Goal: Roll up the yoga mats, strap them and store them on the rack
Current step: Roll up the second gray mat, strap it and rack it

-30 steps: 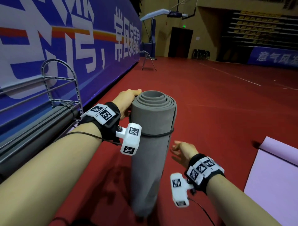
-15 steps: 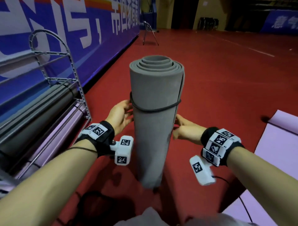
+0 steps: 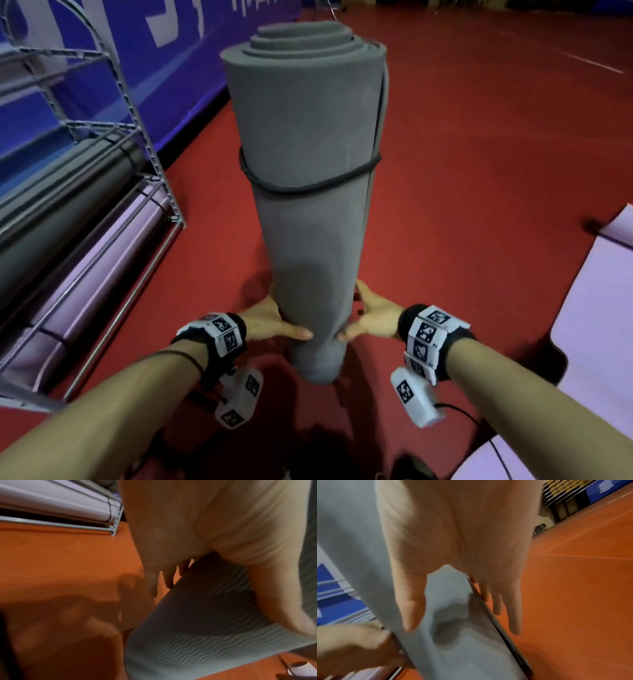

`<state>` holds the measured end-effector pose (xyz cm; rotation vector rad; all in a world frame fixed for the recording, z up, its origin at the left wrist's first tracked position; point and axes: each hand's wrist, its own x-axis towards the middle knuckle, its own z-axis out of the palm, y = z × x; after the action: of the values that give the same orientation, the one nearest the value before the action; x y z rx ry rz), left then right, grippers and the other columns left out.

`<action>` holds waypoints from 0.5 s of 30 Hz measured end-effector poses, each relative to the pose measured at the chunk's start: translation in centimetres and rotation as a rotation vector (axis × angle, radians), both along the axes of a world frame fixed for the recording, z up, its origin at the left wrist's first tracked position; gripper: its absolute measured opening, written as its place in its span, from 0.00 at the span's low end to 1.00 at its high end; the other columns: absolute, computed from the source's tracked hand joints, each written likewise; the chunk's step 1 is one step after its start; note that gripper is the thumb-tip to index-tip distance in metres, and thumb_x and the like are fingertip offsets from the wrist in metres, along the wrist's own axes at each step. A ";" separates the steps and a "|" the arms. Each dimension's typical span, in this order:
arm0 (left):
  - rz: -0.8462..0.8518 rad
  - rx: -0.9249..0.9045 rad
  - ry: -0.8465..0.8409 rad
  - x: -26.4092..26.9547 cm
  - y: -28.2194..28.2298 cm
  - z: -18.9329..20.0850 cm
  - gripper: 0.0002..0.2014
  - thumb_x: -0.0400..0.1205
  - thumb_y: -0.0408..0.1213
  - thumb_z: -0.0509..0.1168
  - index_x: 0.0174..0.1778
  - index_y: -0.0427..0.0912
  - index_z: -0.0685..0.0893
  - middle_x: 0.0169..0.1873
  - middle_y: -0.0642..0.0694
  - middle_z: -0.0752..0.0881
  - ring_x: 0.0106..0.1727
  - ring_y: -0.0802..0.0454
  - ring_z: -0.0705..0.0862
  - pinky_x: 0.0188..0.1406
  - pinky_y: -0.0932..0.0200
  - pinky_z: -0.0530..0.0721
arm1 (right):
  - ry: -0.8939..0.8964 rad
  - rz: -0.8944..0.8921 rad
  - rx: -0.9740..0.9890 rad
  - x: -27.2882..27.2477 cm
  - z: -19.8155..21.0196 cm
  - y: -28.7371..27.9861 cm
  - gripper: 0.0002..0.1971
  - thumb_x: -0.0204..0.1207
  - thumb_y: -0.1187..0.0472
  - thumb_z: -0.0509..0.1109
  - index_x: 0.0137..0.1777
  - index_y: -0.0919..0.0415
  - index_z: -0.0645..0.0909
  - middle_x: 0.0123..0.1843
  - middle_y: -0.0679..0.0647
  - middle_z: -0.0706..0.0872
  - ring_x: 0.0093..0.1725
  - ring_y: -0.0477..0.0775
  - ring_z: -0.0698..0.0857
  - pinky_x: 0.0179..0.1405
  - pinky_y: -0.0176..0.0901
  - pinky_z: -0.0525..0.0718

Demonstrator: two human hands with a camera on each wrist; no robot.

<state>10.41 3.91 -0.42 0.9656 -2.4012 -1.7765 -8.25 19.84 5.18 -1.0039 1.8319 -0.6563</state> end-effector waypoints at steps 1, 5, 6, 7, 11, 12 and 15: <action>-0.004 0.028 -0.001 -0.1 -0.1 -1.0 0.71 0.47 0.62 0.86 0.82 0.44 0.55 0.76 0.51 0.71 0.75 0.55 0.73 0.75 0.49 0.73 | 0.025 0.018 0.010 0.0 -1.4 -0.1 0.62 0.55 0.61 0.87 0.84 0.50 0.48 0.70 0.47 0.76 0.73 0.54 0.74 0.71 0.47 0.75; -0.005 0.033 0.041 -1.4 0.1 -2.2 0.66 0.52 0.61 0.85 0.81 0.49 0.54 0.76 0.53 0.69 0.75 0.58 0.72 0.74 0.50 0.75 | -0.011 -0.024 -0.020 -1.4 -5.2 -0.3 0.69 0.39 0.46 0.85 0.83 0.50 0.52 0.71 0.48 0.79 0.72 0.53 0.76 0.74 0.51 0.75; -0.002 0.041 0.053 -1.8 -0.2 -1.8 0.62 0.55 0.59 0.84 0.80 0.49 0.55 0.74 0.55 0.71 0.74 0.60 0.73 0.72 0.57 0.76 | -0.017 -0.041 -0.037 -1.7 -5.2 -0.3 0.67 0.42 0.46 0.86 0.83 0.48 0.55 0.71 0.45 0.79 0.73 0.49 0.75 0.75 0.47 0.73; -0.003 0.052 0.062 -2.1 -0.3 -1.1 0.58 0.58 0.55 0.84 0.79 0.50 0.56 0.72 0.58 0.71 0.71 0.64 0.73 0.67 0.67 0.76 | -0.014 -0.047 -0.055 -2.0 -5.0 -0.1 0.63 0.48 0.46 0.87 0.83 0.45 0.57 0.71 0.42 0.78 0.72 0.45 0.73 0.73 0.42 0.71; 0.112 0.113 0.179 -3.6 -1.3 1.9 0.50 0.60 0.63 0.79 0.74 0.50 0.63 0.62 0.56 0.81 0.53 0.73 0.81 0.46 0.79 0.78 | -0.018 -0.070 -0.156 -2.6 -3.4 0.1 0.42 0.69 0.45 0.81 0.79 0.37 0.61 0.69 0.32 0.77 0.66 0.32 0.75 0.60 0.23 0.70; 0.194 0.176 0.221 -3.8 -1.6 2.3 0.50 0.58 0.68 0.76 0.72 0.49 0.66 0.60 0.51 0.83 0.48 0.70 0.83 0.46 0.74 0.80 | -0.014 -0.103 -0.178 -2.5 -2.6 0.0 0.36 0.72 0.43 0.77 0.77 0.35 0.62 0.68 0.32 0.77 0.64 0.30 0.76 0.60 0.23 0.72; 0.318 0.403 0.273 -4.1 -2.0 3.7 0.51 0.49 0.72 0.78 0.66 0.54 0.73 0.62 0.46 0.84 0.58 0.55 0.84 0.65 0.52 0.78 | -0.009 -0.167 -0.267 -2.5 0.4 -0.4 0.22 0.80 0.44 0.65 0.72 0.31 0.65 0.66 0.32 0.78 0.63 0.32 0.77 0.70 0.32 0.72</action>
<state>6.35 1.90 3.30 0.9836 -1.6599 -2.1347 -10.78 19.41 5.60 -1.0229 1.8666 -1.0261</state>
